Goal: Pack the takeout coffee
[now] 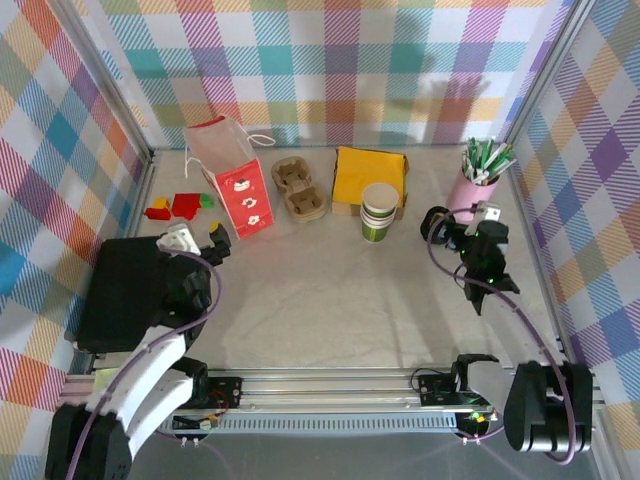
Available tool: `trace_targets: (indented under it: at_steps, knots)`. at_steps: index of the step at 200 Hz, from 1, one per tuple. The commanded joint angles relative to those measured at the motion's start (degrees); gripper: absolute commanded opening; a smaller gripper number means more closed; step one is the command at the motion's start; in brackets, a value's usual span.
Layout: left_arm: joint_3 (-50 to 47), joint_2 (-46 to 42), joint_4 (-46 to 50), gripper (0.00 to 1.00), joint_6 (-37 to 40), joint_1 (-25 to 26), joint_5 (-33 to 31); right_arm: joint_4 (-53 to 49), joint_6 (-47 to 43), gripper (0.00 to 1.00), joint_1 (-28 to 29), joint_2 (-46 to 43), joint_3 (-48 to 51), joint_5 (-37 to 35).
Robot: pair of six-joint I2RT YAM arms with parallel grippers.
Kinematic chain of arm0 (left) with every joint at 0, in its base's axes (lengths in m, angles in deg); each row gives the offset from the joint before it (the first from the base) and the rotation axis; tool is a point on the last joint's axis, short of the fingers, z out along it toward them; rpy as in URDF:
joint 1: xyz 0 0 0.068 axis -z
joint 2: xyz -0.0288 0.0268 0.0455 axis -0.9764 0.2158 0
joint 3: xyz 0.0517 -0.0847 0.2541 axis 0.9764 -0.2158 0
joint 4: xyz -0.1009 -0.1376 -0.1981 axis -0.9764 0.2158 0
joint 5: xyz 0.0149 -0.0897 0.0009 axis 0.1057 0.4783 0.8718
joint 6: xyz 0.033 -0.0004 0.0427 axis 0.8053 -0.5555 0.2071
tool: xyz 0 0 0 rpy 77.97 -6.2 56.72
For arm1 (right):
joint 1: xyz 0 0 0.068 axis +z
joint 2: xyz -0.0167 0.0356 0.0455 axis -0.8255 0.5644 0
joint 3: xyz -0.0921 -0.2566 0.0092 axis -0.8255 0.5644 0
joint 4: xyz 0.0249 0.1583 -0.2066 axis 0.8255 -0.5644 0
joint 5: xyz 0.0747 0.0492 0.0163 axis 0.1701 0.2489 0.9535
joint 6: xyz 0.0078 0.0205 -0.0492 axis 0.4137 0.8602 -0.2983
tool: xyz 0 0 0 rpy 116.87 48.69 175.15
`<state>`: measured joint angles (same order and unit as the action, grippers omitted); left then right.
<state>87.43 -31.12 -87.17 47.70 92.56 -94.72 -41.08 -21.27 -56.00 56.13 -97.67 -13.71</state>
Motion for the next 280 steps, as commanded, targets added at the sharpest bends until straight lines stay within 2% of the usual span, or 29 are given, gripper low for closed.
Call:
trace_targets:
  at_steps: [1, 20, 32, 49, 63, 89, 108, 157, 188, 239, 280]
  knots:
    - [7.52, -6.56, 22.09, 1.00, -7.65, 1.10, -1.53, -26.88, 12.15, 0.99, 0.36, -2.18, -9.66, 4.65]
    - [16.19, -6.99, 38.06, 1.00, -13.00, 1.71, 1.81, -36.23, 17.36, 0.99, 1.09, -0.18, -16.15, 12.06]
    - [21.77, -4.40, 45.99, 1.00, -15.87, 1.85, 6.74, -41.61, 19.24, 0.99, 3.08, 2.66, -20.52, 13.97]
    - [27.75, 0.41, 52.35, 1.00, -16.85, 2.43, 14.63, -49.50, 20.30, 0.99, 8.62, 7.74, -27.66, 10.40]
    - [30.31, 3.47, 54.07, 1.00, -17.75, 3.68, 20.99, -54.67, 20.54, 0.97, 13.36, 12.51, -34.24, 6.75]
    - [33.75, 7.43, 55.13, 1.00, -18.64, 6.49, 27.60, -60.70, 21.13, 0.91, 18.84, 21.43, -44.97, 2.07]
    - [35.54, 9.73, 55.52, 1.00, -17.36, 8.37, 28.53, -64.64, 21.17, 0.89, 21.04, 27.93, -52.41, -2.24]
    - [37.99, 13.81, 54.56, 1.00, -13.22, 9.56, 30.95, -70.58, 19.53, 0.71, 21.28, 41.88, -67.31, -6.43]
    - [38.66, 14.88, 54.06, 1.00, -12.20, 9.58, 31.01, -71.99, 17.88, 0.52, 21.27, 48.19, -74.28, -6.33]
    - [38.90, 15.16, 52.44, 1.00, -12.52, 9.58, 30.97, -73.91, 16.29, 0.23, 21.19, 52.27, -78.72, -6.35]
    - [39.85, 13.16, 52.79, 1.00, -13.02, 9.75, 30.80, -74.18, 15.26, 0.08, 21.19, 50.58, -78.37, -7.48]
